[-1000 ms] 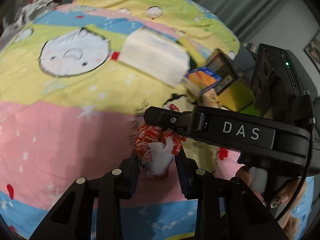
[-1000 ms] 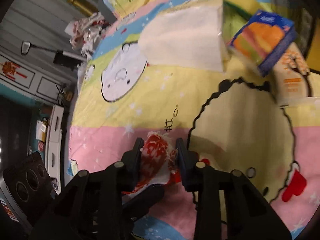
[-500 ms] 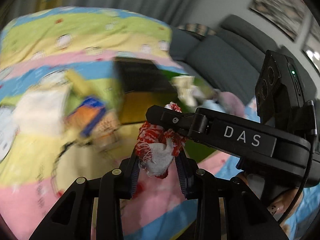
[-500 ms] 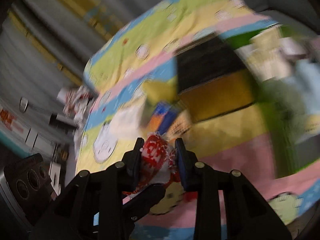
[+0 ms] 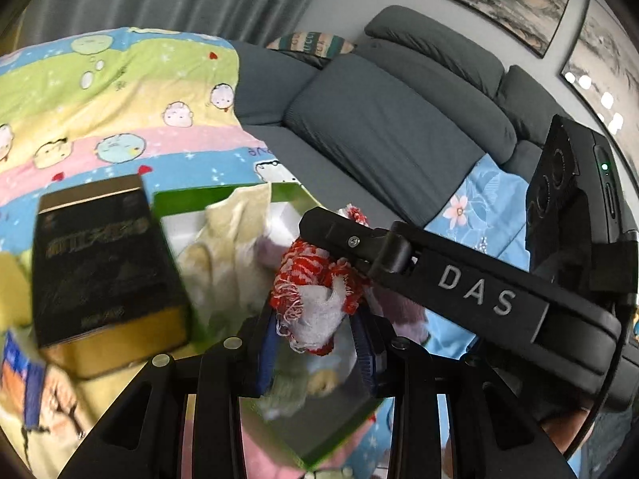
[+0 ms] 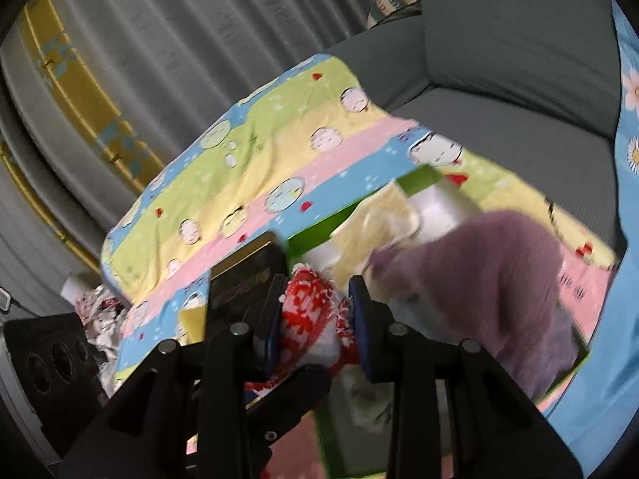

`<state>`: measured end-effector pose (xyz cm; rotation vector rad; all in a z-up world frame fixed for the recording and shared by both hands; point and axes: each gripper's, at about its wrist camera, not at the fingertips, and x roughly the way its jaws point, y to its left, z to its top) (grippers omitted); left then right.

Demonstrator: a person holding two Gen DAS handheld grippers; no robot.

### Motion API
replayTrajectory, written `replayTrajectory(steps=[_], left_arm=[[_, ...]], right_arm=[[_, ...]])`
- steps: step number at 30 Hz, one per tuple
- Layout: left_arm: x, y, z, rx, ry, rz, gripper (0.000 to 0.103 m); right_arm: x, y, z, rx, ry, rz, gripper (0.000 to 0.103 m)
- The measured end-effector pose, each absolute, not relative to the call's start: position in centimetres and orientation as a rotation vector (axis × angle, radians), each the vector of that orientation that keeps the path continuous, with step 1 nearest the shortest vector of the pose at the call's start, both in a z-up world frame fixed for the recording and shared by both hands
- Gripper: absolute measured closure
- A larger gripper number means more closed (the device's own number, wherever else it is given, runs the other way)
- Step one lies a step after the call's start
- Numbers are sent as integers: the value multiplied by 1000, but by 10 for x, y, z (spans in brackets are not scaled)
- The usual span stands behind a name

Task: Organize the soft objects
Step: 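Carry the scrunchie into the white box with the right tool, then open the right tool and withdraw it from the box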

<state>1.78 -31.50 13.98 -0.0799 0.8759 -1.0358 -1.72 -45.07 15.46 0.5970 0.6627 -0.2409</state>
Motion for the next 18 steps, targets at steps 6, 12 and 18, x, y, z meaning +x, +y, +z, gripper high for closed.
replayTrajectory(steps=[6, 12, 18], left_arm=[[36, -338, 136, -88, 883, -1035, 69], [52, -345, 127, -104, 930, -988, 68], [48, -323, 122, -128, 970, -949, 41]], right_arm=[[4, -475, 150, 611, 656, -275, 73], [22, -484, 143, 608, 660, -288, 72], [9, -484, 144, 637, 597, -288, 55]])
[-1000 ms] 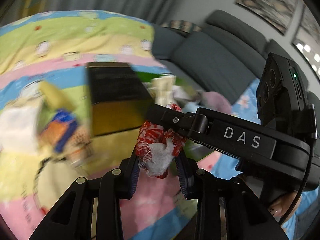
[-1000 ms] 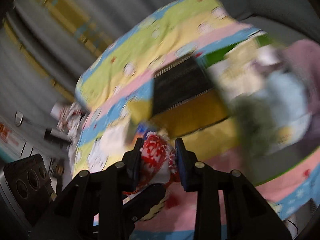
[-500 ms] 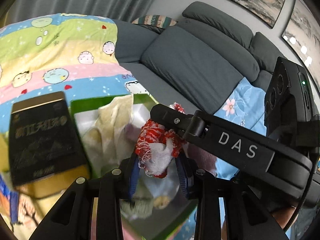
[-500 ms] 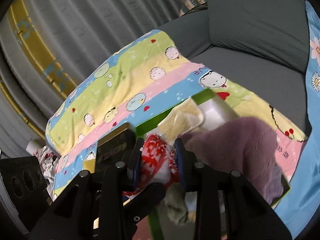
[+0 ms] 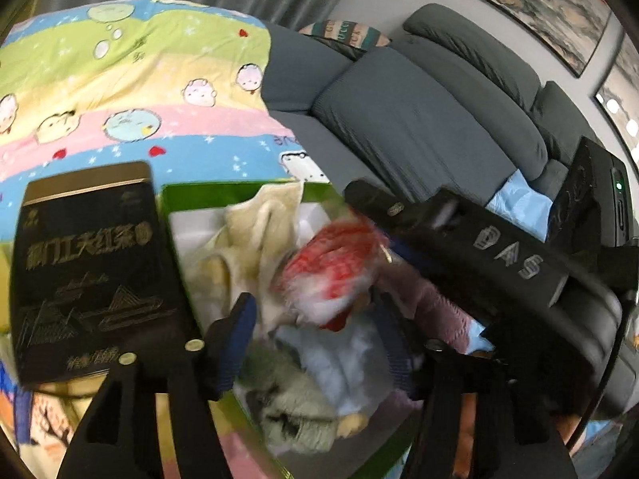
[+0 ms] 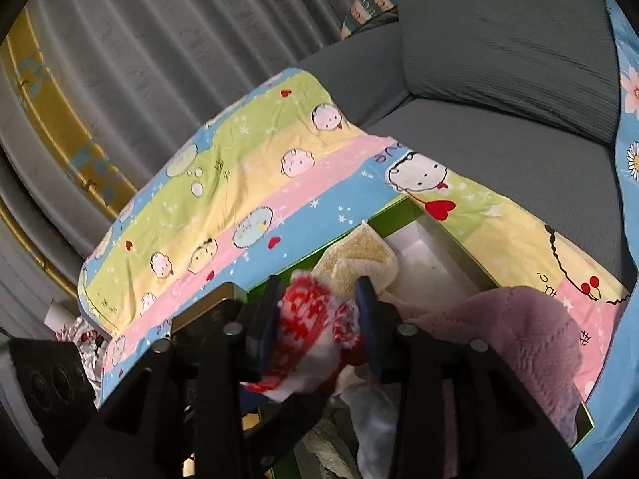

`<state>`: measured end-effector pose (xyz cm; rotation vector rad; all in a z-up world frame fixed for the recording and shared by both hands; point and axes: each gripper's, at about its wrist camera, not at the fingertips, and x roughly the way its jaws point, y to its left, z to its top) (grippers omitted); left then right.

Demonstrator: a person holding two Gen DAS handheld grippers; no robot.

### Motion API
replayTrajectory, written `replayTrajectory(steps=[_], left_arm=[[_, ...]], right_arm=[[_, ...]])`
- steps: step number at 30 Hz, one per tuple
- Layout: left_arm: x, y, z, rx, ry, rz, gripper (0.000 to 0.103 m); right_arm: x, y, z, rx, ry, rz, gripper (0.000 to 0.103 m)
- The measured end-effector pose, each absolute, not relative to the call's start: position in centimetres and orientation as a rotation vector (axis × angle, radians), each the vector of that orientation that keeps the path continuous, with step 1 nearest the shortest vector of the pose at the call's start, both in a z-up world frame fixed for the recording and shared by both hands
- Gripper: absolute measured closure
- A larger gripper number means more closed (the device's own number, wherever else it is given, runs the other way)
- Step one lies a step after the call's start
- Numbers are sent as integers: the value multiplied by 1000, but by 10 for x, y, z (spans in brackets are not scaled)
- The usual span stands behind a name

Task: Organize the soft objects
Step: 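Open the right tool and withdraw it from the box, then grasp the blue Tempo tissue pack with the right tool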

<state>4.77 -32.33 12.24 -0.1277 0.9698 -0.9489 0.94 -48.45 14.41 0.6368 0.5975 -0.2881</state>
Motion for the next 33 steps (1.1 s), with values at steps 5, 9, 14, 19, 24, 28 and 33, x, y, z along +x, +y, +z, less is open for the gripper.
replayTrajectory(steps=[5, 9, 14, 19, 24, 28, 33], left_arm=[[36, -290, 135, -167, 970, -944, 26], [14, -251, 151, -131, 937, -924, 17], [-5, -196, 159, -165, 890, -818, 17], [-22, -133, 152, -158, 857, -662, 16], [-27, -66, 119, -229, 900, -507, 16], [-32, -28, 94, -252, 947, -400, 16], [-41, -3, 76, -213, 965, -293, 16]], right_arm=[[-12, -473, 164, 647, 546, -258, 25], [-32, -448, 179, 603, 567, -240, 19], [-54, -413, 183, 579, 594, -224, 13], [-67, -377, 170, 526, 626, -233, 11], [-60, -353, 139, 548, 751, -180, 11], [-45, -326, 123, 533, 809, -125, 11], [-14, -291, 102, 573, 874, -60, 15]])
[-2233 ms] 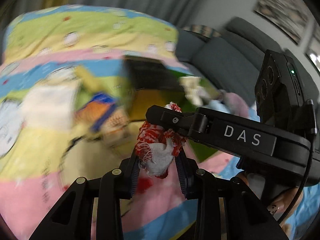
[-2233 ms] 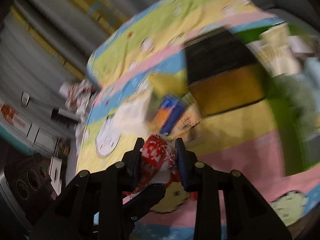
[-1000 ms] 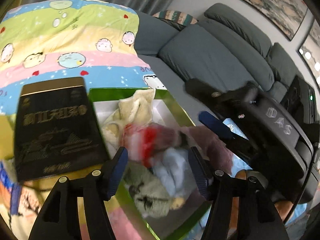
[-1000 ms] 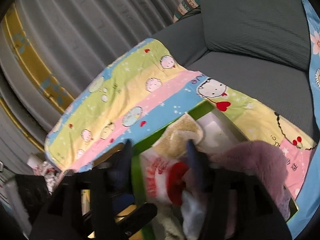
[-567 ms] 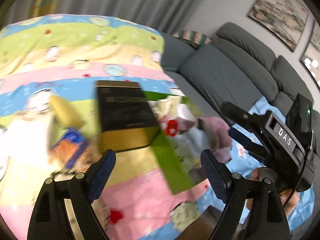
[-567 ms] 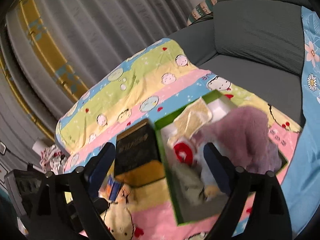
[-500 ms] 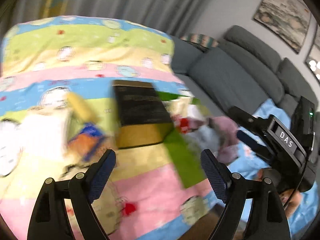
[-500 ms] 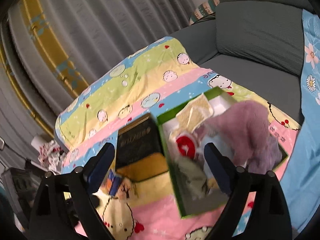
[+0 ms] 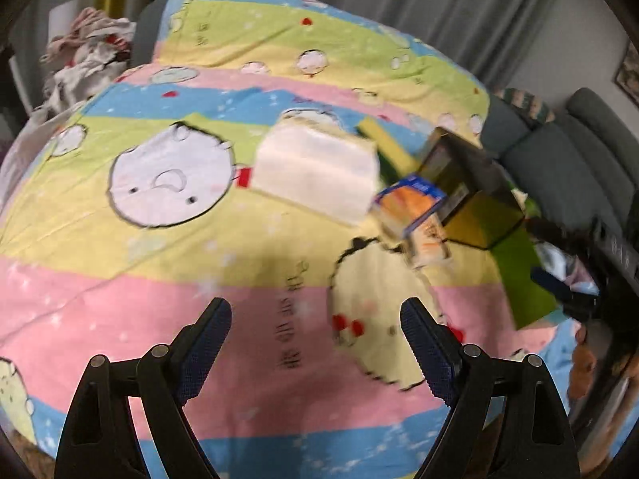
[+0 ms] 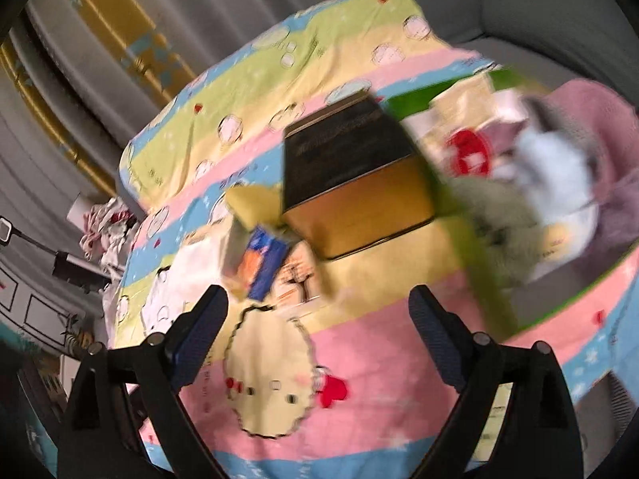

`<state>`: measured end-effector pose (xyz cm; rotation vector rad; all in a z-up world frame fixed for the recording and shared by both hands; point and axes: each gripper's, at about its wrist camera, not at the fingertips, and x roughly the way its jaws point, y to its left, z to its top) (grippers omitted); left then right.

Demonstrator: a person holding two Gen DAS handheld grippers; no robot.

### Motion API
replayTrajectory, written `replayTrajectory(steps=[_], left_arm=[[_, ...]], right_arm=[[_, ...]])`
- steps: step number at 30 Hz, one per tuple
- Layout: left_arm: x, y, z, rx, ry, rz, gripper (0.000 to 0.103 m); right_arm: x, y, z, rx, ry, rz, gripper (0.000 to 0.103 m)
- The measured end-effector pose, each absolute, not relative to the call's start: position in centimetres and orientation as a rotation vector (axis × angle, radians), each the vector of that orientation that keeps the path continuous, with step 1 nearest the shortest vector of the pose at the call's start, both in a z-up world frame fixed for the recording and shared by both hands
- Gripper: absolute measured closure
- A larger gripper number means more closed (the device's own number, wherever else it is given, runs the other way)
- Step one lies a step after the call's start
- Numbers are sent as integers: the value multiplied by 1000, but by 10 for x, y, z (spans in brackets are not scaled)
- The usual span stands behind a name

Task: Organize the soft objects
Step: 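Grasp the blue Tempo tissue pack with the right tool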

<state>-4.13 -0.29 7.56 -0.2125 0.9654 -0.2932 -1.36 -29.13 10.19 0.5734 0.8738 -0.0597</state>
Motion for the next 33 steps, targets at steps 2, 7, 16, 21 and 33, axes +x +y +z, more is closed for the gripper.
replayTrajectory(steps=[2, 7, 16, 21, 33], left_arm=[[-45, 2, 70, -199, 975, -281, 16], [-47, 14, 66, -197, 983, -250, 16], [-46, 38, 71, -213, 962, -211, 16], [-43, 44, 70, -218, 964, -204, 16], [-43, 31, 70, -222, 973, -263, 16]], right_arm=[[0, -279, 95, 593, 888, -44, 23], [39, -242, 77, 581, 944, -88, 30], [83, -212, 49, 537, 1000, -176, 38], [88, -208, 48, 426, 969, -248, 63], [45, -221, 61, 469, 1027, -40, 75]])
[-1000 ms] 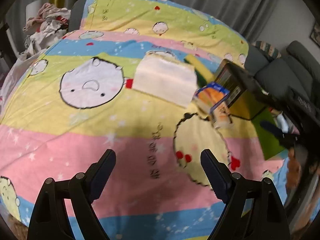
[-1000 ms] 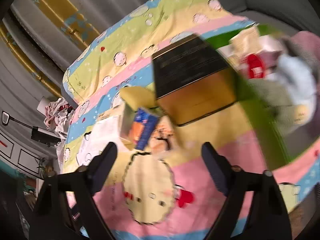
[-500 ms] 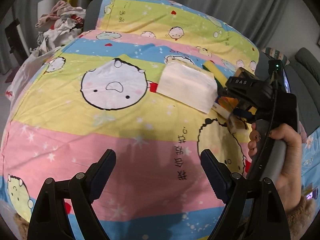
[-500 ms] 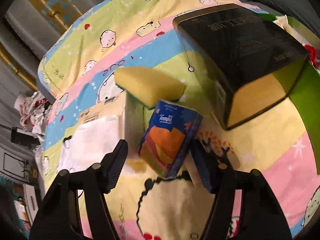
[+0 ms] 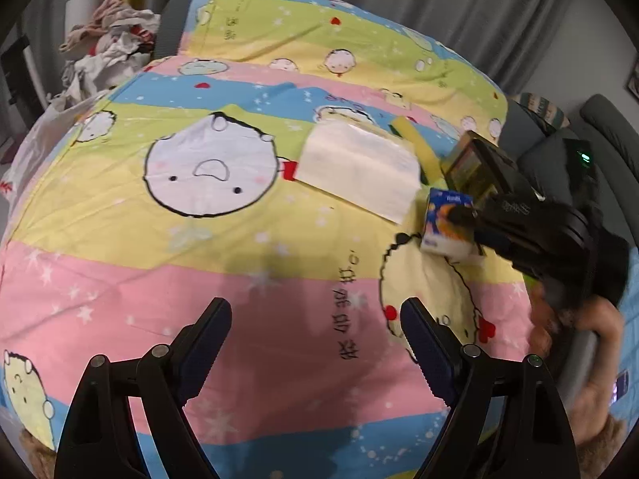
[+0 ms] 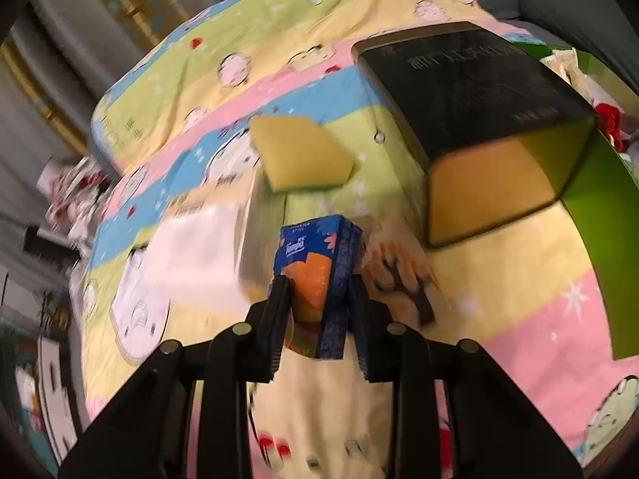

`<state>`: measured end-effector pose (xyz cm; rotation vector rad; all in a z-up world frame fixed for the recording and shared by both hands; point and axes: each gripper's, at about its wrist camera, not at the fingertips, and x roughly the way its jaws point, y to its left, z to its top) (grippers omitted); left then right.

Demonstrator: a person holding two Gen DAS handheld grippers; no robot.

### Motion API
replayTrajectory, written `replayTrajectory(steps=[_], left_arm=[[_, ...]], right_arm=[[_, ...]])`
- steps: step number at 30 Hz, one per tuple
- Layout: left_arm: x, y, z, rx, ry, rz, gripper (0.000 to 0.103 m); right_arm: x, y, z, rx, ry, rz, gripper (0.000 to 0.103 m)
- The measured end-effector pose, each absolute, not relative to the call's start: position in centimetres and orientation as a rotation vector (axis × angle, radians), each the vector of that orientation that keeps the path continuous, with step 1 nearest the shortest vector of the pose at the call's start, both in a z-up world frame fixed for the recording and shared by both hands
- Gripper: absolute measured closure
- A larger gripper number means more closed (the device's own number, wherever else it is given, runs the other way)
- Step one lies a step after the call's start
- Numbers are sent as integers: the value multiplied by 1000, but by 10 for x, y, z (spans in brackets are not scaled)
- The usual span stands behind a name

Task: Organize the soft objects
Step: 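Grasp the blue Tempo tissue pack with the right tool, then lift the Tempo pack and place it into the white box with the right tool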

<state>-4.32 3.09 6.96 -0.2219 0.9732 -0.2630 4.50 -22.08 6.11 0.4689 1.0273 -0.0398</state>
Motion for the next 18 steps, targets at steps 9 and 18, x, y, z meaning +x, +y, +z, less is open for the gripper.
replayTrajectory(steps=[9, 18], left_arm=[[-50, -3, 59, -202, 1046, -363, 16], [-57, -44, 50, -229, 1096, -526, 17]], right_arm=[[-18, -214, 55, 425, 1172, 219, 72], [-26, -236, 61, 437, 1129, 142, 48]])
